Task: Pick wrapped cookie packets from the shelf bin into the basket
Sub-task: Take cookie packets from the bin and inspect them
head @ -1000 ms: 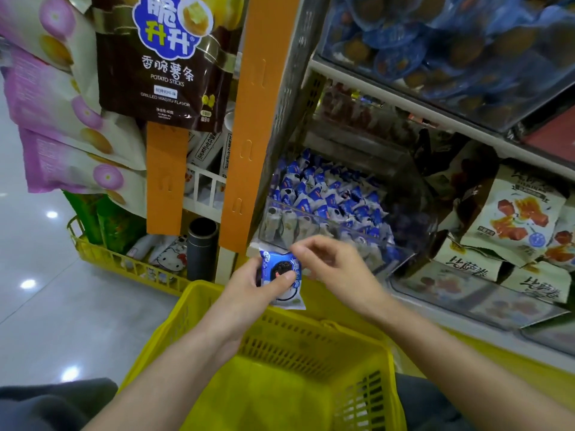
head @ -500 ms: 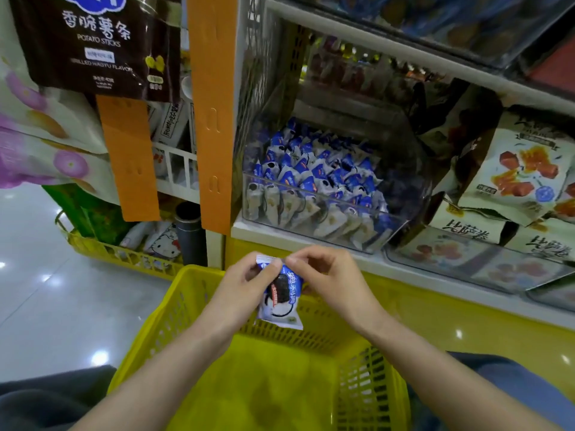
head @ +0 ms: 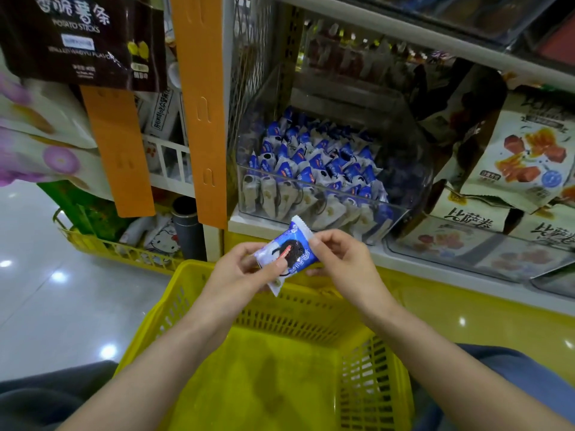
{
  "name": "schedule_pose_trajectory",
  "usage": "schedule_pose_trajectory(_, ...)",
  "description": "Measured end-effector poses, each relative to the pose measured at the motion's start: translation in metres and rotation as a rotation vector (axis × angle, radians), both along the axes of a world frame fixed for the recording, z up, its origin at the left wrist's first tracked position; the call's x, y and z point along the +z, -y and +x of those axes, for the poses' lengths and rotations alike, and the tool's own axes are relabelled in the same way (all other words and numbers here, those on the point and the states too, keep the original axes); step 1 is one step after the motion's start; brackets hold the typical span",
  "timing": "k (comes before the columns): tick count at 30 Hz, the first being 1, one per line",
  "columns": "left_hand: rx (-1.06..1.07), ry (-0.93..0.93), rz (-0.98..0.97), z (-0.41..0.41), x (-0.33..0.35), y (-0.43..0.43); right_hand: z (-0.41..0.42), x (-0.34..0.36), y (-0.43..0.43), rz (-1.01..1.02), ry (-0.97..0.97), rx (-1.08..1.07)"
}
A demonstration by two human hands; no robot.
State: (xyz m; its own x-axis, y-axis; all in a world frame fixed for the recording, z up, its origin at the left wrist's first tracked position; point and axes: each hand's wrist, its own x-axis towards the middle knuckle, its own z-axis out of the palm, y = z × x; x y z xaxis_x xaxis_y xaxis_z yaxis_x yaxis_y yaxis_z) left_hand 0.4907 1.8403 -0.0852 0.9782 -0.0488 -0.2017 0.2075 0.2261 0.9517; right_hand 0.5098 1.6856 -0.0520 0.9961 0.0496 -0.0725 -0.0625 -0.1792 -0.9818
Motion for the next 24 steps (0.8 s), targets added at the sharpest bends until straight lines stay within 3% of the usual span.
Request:
schedule_pose_trajectory(4, 0.104, 0.046, -0.072, 0.004, 0.0, -0.003, -0.006, -0.004, -0.004, 0.185, -0.234, 0.037)
schedule_pose_trajectory(8, 0.169, 0.104, -0.026, 0.003, 0.0, -0.004, -0.009, -0.007, -0.006, 0.182, -0.378, 0.128)
schedule_pose_trajectory(12, 0.213, 0.208, 0.242, 0.003, 0.001, -0.009, -0.01, -0.013, -0.007, -0.217, -0.138, 0.256)
schedule_pose_trajectory(15, 0.105, 0.299, 0.435, 0.001, 0.003, -0.007, -0.012, -0.012, -0.009, -0.284, -0.016, 0.303)
schedule_pose_trajectory(21, 0.114, 0.037, 0.041, -0.001, 0.003, -0.002, -0.011, -0.011, -0.009, -0.242, 0.029, 0.269)
schedule_pose_trajectory(24, 0.127, 0.117, 0.073, -0.002, 0.006, -0.001, -0.011, -0.011, -0.01, -0.132, -0.042, 0.242)
